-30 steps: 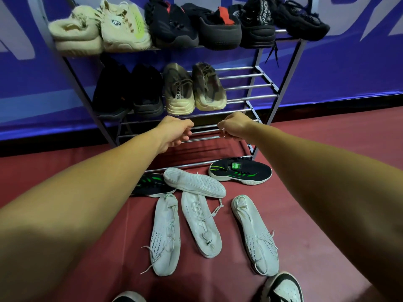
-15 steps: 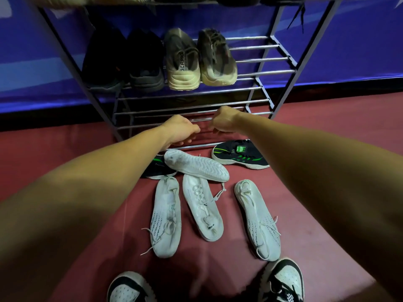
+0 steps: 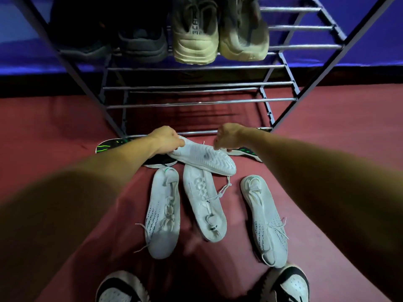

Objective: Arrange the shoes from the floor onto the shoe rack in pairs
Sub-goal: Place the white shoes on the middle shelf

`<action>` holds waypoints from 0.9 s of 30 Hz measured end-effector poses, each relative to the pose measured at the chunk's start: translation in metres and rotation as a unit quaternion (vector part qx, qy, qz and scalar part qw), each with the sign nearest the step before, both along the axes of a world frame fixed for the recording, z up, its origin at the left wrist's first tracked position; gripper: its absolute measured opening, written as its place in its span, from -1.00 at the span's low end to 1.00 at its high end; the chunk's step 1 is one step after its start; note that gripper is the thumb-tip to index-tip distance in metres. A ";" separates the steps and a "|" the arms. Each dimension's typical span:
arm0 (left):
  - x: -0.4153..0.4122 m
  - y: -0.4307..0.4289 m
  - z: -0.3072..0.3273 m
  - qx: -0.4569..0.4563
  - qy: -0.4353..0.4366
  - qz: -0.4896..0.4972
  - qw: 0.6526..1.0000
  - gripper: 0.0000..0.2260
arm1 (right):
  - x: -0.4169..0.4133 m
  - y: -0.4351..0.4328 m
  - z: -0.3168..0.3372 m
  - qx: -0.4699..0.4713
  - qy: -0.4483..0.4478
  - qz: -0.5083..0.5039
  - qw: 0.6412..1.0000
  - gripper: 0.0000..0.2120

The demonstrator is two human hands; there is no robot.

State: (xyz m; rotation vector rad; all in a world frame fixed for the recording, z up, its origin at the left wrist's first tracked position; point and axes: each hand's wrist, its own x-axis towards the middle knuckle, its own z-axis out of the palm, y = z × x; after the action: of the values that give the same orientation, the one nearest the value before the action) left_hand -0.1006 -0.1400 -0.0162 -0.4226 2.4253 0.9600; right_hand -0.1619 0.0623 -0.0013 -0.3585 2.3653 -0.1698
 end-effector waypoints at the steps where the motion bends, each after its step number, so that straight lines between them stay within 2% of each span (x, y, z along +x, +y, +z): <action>1: 0.001 -0.003 -0.009 -0.004 -0.010 0.002 1.000 -0.79 | 0.000 0.002 -0.007 0.010 -0.006 0.003 1.000 -0.79; 6: 0.006 -0.015 -0.044 -0.033 -0.053 -0.014 0.998 -0.83 | 0.010 0.010 -0.028 0.062 -0.021 0.039 0.997 -0.72; 8: 0.006 -0.021 -0.054 -0.033 -0.056 -0.011 0.998 -0.82 | 0.017 0.004 -0.036 0.080 -0.027 0.085 0.993 -0.58; 10: 0.006 -0.028 -0.062 -0.021 -0.054 0.006 0.998 -0.80 | 0.024 -0.003 -0.043 0.085 -0.012 0.119 0.989 -0.53; 13: 0.006 -0.034 -0.074 -0.015 -0.055 0.036 0.998 -0.84 | 0.021 -0.009 -0.056 0.095 0.013 0.104 0.990 -0.46; 17: 0.006 -0.033 -0.084 0.005 -0.054 0.057 0.997 -0.83 | 0.019 -0.012 -0.069 0.111 0.037 0.053 0.992 -0.21; 19: 0.005 -0.031 -0.086 0.008 -0.054 0.068 0.996 -0.80 | 0.019 -0.016 -0.072 0.115 0.052 0.080 0.989 -0.21; 22: 0.001 -0.024 -0.080 0.008 -0.052 0.088 0.995 -0.71 | 0.015 -0.018 -0.068 0.112 0.054 0.122 0.985 -0.33; 26: -0.005 -0.020 -0.064 0.008 -0.038 0.100 0.994 -0.83 | 0.011 -0.015 -0.053 0.089 0.023 0.141 0.986 -0.41; 27: -0.005 -0.020 -0.064 0.012 -0.028 0.107 0.994 -0.78 | 0.012 -0.013 -0.048 0.072 0.010 0.136 0.988 -0.43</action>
State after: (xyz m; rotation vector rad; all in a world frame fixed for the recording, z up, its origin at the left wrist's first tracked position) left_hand -0.1060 -0.1602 -0.0802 -0.7031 2.3498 1.0496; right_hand -0.1495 0.0492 -0.0493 -0.6098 2.3039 0.1339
